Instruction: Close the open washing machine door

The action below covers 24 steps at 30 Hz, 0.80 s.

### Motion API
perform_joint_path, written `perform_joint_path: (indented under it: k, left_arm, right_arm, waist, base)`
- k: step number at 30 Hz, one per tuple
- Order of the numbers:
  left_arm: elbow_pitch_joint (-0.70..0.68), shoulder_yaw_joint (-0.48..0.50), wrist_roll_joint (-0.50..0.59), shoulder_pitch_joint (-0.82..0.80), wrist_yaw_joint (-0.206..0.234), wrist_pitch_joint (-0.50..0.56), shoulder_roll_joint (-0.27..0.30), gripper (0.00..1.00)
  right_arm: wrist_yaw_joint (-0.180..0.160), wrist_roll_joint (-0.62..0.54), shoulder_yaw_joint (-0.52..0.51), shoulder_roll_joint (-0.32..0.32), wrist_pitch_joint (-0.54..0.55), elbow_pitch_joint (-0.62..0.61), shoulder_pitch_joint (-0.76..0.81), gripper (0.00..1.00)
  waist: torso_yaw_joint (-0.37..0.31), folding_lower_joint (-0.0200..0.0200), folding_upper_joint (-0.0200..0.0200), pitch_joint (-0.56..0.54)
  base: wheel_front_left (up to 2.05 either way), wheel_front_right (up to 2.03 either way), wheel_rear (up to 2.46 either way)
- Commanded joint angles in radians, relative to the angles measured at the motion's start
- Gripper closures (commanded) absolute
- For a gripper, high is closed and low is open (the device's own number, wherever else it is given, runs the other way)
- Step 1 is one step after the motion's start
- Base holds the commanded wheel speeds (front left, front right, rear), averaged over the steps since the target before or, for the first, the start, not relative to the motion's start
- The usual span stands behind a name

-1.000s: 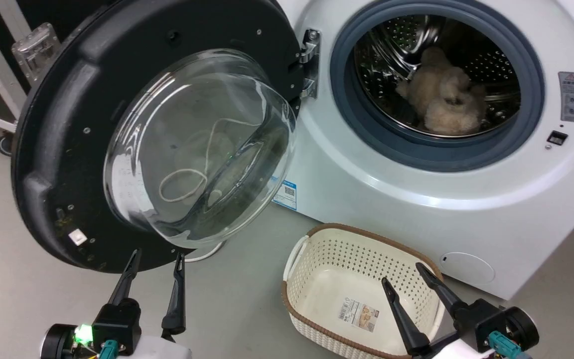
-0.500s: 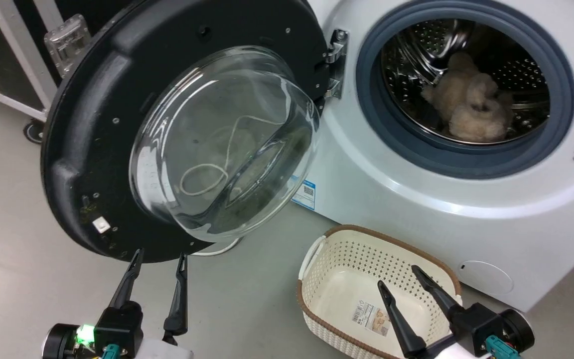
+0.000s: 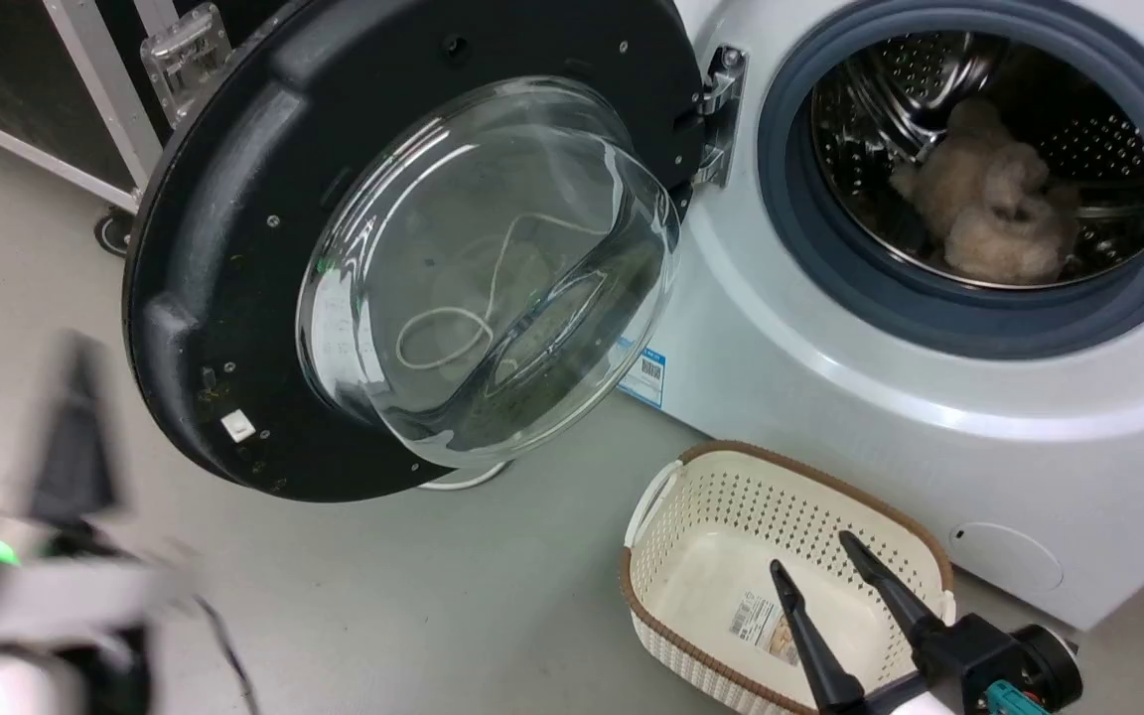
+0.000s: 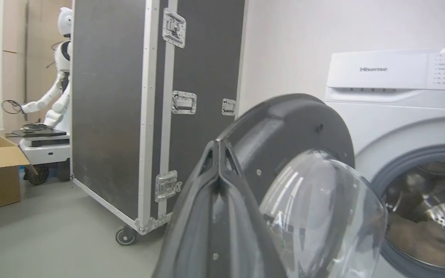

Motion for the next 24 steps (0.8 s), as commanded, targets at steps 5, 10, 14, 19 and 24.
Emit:
perform_joint_path:
  k: [5,10,14,19,24]
  left_arm:
    - [0.095,0.154,-0.222,-0.185,-0.027,0.066,0.088,1.00]
    - [0.286,0.267,-0.466,-0.351,-0.021,0.290,0.172,1.00]
    - [0.459,0.334,-0.601,-0.439,-0.003,0.439,0.239,1.00]
    - [0.622,0.409,-0.784,-0.522,0.037,0.624,0.254,1.00]
    - [0.696,0.428,-0.914,-0.535,0.036,0.832,0.262,1.00]
  right_arm:
    - [0.001,-0.019,0.007,-0.009,-0.006,-0.013,-0.014,0.00]
    - [0.001,-0.021,0.012,-0.020,-0.006,-0.012,-0.033,0.00]
    - [0.001,-0.023,0.013,-0.029,-0.006,-0.015,-0.041,0.00]
    - [0.001,-0.020,0.008,-0.041,-0.006,-0.014,-0.043,0.00]
    - [0.001,-0.016,0.014,-0.040,-0.006,-0.011,-0.047,0.00]
  waist:
    - [-0.053,0.0000,0.0000,0.060]
    - [-0.094,0.0000,0.0000,0.094]
    - [-0.126,0.0000,0.0000,0.111]
    - [-0.147,0.0000,0.0000,0.116]
    - [-0.160,0.0000,0.0000,0.113]
  base:
    - [0.00,0.00,0.00]
    - [0.00,0.00,0.00]
    - [0.00,0.00,0.00]
    - [0.00,0.00,0.00]
    - [0.00,0.00,0.00]
